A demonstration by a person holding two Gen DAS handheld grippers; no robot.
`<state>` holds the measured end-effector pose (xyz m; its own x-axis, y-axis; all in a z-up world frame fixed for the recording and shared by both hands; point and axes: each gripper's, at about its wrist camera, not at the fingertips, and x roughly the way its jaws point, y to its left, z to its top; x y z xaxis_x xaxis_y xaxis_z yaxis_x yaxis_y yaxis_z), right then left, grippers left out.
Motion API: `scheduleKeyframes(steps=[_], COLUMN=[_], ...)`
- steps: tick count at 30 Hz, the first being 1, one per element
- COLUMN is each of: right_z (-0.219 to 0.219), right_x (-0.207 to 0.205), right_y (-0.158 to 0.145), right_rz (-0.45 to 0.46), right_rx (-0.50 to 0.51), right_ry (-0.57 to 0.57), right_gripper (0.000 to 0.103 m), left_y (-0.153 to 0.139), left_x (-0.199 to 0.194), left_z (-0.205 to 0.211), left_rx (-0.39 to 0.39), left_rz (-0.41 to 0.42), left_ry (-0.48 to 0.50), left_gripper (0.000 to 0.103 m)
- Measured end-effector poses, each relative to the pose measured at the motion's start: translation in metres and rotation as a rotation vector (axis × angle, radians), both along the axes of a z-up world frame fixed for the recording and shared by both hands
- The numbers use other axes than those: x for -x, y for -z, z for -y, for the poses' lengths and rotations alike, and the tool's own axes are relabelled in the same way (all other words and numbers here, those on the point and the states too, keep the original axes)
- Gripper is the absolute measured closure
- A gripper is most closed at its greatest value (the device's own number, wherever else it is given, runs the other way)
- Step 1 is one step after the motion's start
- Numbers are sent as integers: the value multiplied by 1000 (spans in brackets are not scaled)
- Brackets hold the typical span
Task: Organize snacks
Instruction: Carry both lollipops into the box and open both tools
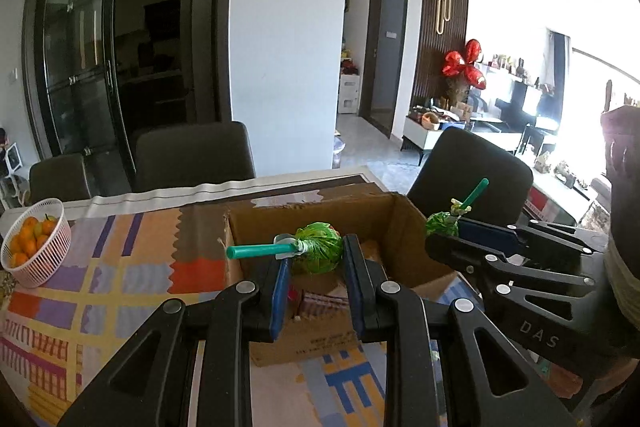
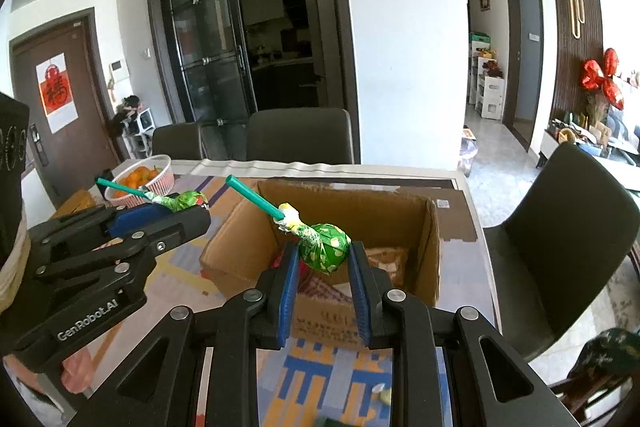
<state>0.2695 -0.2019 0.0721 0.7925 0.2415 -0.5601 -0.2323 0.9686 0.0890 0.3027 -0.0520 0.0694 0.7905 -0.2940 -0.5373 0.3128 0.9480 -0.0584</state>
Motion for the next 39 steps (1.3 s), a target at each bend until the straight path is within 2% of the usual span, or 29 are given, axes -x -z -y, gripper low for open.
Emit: scheduleKeyframes(steps=[5,14,16,17,18,19,30,34,39], right_z=[-2,-9,-9,-11,-10,-10,6,16,32], right_x=[-24,-57,-61,-60,-61,-61,-23,-1,28], right_y=[0,18,21,23,24,25,16,13,17], right_rz=[-29,-87,-94,-96,-103,-106,-40,-13,-3], right_rx=[20,59,68,75,83,85,76,84,118], right_ry=[-1,-12,-7,-2,2,12,17,46,89], right_gripper=[77,77,76,73,63,57,56,48,48], left_y=[6,27,30,30,31,31,17,17,27], left_x=[-24,-55,-57,-56,-55,-52,-8,14,42], left_z=[0,4,4,4,3,3,16,28,52], left_rx=[-12,-43,-51,-51,-47,-47,-74,-107,-155], left_rz=[-38,-113,-114,-114,-108,-104,-30,3,18], left_ry=[-12,-31,-39,-43,-48,-52,-17,23,109], left_gripper=[77,77,67,57,52,51,45,43,42])
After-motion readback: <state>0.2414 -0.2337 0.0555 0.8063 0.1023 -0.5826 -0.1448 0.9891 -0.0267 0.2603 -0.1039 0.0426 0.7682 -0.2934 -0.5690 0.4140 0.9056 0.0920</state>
